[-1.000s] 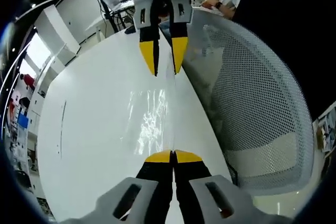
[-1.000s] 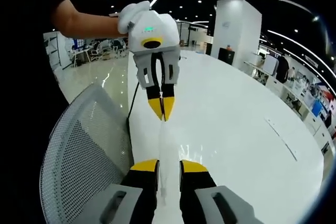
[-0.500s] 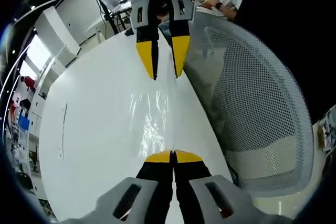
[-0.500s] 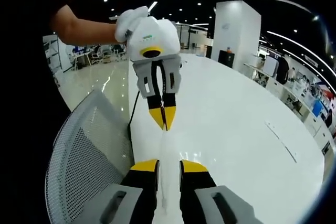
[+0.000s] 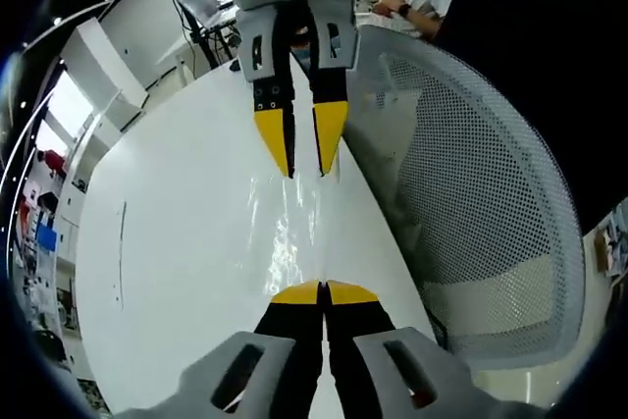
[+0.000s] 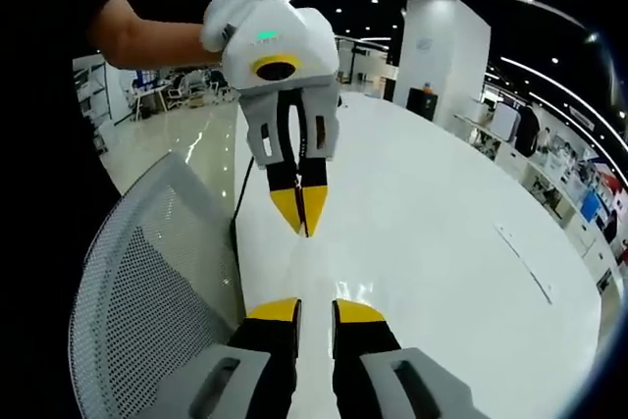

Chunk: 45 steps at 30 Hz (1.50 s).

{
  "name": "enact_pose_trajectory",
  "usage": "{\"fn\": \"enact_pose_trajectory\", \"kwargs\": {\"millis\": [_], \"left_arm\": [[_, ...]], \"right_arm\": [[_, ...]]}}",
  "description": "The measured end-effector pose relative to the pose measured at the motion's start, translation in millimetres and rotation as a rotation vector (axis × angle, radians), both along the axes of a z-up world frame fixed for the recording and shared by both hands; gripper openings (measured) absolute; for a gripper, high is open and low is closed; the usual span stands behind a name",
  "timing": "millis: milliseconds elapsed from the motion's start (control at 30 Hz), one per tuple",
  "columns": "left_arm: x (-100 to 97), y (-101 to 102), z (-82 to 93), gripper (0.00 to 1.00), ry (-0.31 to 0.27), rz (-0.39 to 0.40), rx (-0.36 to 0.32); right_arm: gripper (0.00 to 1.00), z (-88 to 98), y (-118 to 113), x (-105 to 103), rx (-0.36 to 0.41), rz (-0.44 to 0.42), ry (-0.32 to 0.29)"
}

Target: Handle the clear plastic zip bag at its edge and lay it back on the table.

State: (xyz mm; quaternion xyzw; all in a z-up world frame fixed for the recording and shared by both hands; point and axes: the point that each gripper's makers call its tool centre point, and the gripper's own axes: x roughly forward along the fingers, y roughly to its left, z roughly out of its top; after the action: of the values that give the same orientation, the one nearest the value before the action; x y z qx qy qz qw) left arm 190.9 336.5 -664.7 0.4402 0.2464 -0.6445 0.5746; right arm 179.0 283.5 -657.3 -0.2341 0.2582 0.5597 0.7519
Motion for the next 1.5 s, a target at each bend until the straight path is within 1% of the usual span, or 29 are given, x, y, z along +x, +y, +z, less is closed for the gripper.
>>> {"fn": "enact_pose_trajectory", "kwargs": {"millis": [233,400,500,633,867,933,1000,1067,1133,1233,1333,1433,1500], "left_arm": [[-3.2,-6,5.0,0.0,0.004,-0.002,-0.021],[-2.7,-13,11.9,0.0,-0.006,-0.007,-0.037],[-2.5,-15,13.3,0.0,-0.008,-0.011,-0.038],[-2.3,-15,13.6,0.0,-0.01,-0.013,-0.039],[4.6,-16,11.9,0.0,-0.013,0.017,-0.045],[6.3,-15,10.6,0.0,-0.021,0.019,-0.045],[6.7,-14,11.0,0.0,-0.022,0.023,-0.05],[6.4,-14,12.1,0.0,-0.013,0.034,-0.058],[8.0,-12,12.9,0.03,-0.018,0.046,-0.061],[9.7,-9,16.4,0.1,0.001,0.089,-0.08],[11.3,-7,21.4,0.12,0.003,0.116,-0.095],[15.0,-4,27.1,0.15,0.0,0.164,-0.106],[17.2,1,31.4,0.17,0.01,0.218,-0.11]], "right_arm": [[0.07,-8.3,1,-4,-0.015,-0.003,0.016],[0.05,-13.9,0,-4,-0.022,-0.013,0.019],[0.0,-13.8,-1,-2,-0.022,-0.027,0.011],[0.0,-12.5,-2,1,-0.02,-0.038,-0.005],[0.0,-13.0,-3,3,-0.02,-0.056,0.002],[0.0,-13.0,-2,4,-0.021,-0.054,-0.007],[0.0,-13.4,-2,3,-0.021,-0.057,0.0],[0.0,-13.4,-1,3,-0.02,-0.054,0.0],[0.0,-13.8,-1,3,-0.021,-0.054,0.003],[0.0,-14.2,-1,3,-0.019,-0.053,0.008],[0.0,-14.1,-1,3,-0.018,-0.052,0.011],[0.0,-13.9,0,4,-0.013,-0.054,0.013],[0.0,-13.5,0,4,-0.011,-0.056,0.012]]}}
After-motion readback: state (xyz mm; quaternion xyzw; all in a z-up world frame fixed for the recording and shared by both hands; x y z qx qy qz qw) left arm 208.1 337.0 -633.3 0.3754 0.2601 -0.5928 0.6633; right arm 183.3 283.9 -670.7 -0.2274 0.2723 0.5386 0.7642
